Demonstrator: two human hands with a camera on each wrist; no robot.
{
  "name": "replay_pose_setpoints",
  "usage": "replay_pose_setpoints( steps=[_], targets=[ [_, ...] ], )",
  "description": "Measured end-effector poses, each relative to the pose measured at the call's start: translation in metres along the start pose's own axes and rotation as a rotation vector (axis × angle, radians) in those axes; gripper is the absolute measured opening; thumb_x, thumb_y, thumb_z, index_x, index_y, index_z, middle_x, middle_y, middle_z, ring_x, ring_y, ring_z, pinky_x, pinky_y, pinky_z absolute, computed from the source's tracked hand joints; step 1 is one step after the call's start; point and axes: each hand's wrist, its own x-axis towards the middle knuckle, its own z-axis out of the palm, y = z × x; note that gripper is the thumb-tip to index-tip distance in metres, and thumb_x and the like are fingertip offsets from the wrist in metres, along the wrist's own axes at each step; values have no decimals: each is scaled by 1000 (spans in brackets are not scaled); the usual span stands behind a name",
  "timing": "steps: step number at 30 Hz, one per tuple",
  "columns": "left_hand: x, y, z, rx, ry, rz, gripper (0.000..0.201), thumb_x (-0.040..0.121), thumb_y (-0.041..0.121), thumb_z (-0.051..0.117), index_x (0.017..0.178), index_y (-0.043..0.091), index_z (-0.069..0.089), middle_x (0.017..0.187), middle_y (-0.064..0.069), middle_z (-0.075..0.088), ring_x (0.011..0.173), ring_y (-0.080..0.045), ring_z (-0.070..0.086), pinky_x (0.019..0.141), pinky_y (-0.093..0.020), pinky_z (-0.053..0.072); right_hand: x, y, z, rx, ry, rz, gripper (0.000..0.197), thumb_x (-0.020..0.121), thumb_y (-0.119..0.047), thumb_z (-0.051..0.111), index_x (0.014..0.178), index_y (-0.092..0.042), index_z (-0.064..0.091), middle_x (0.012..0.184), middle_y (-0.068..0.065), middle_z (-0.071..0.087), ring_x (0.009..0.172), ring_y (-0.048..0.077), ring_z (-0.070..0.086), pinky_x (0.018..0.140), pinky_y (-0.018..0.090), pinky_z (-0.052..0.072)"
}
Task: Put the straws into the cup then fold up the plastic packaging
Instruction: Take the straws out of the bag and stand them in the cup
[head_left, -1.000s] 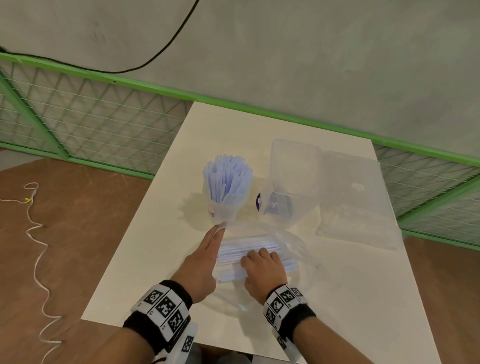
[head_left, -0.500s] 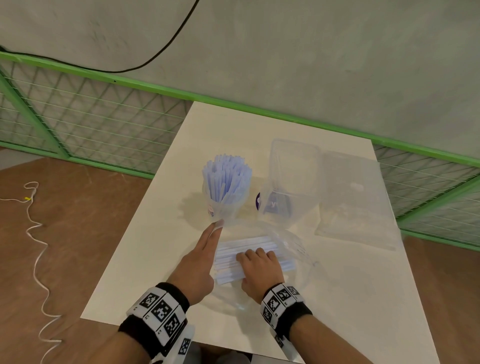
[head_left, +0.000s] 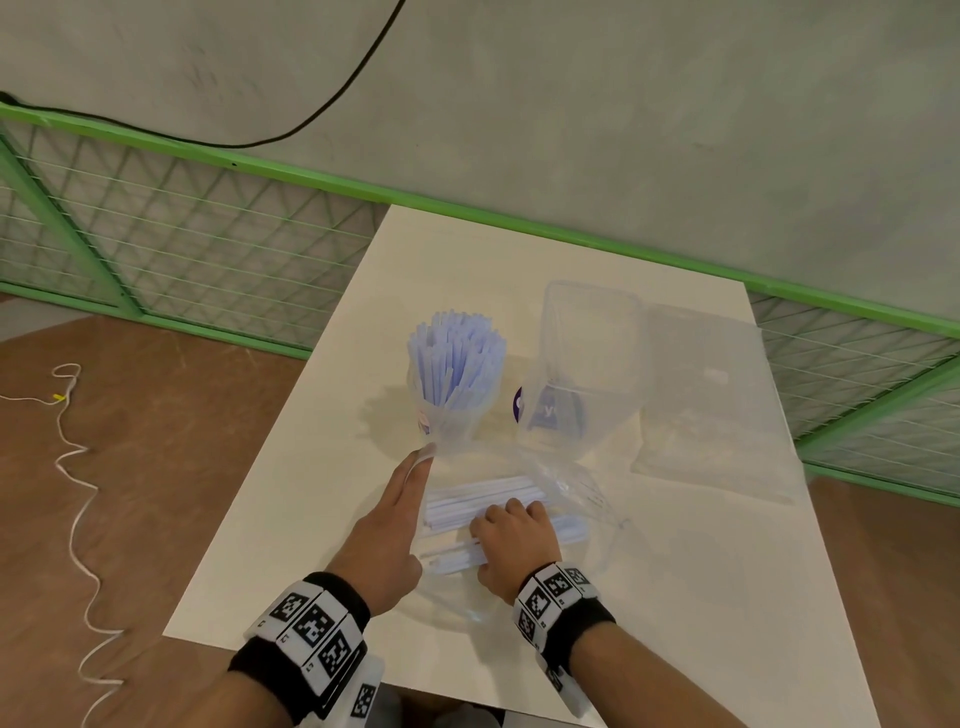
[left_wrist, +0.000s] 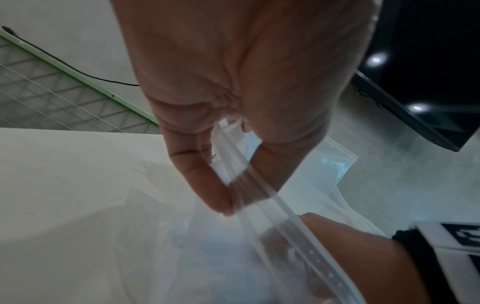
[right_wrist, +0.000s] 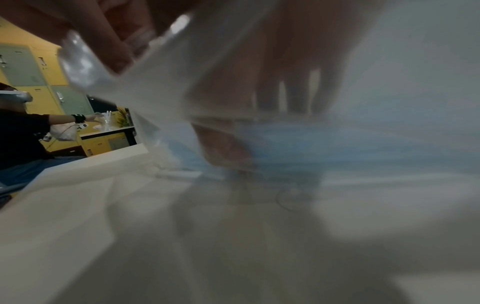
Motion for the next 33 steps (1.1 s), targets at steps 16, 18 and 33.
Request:
replay_pose_setpoints(
  steps=[16,18,33],
  targets=[
    [2,5,-3,20,3,48,110,68,-12,50,151,38,-1,151,37,-14,86,-17,60,72,-32,55,-8,3,-9,76,106,-60,30,83,-32,56,108,-18,60,102,3,64,100,29,57,92,43,35],
    [2,5,-3,21,10,44,110,68,-12,50,151,39,-1,151,38,-14,87,-19,61,69,-31,54,-13,7,-15,209,199,-36,34,80,-37,51,108,-17,56,96,2,66,91,29,61,86,40,38],
    [7,5,-4,-4,2,66,111,68,-15,48,152,37,-1,152,38,-13,95,-16,59,76,-36,55,-65,18,-46,1408,541,268,12,81,-19,73,74,-11,68,77,1,70,75,14,68,69,25,53]
  ],
)
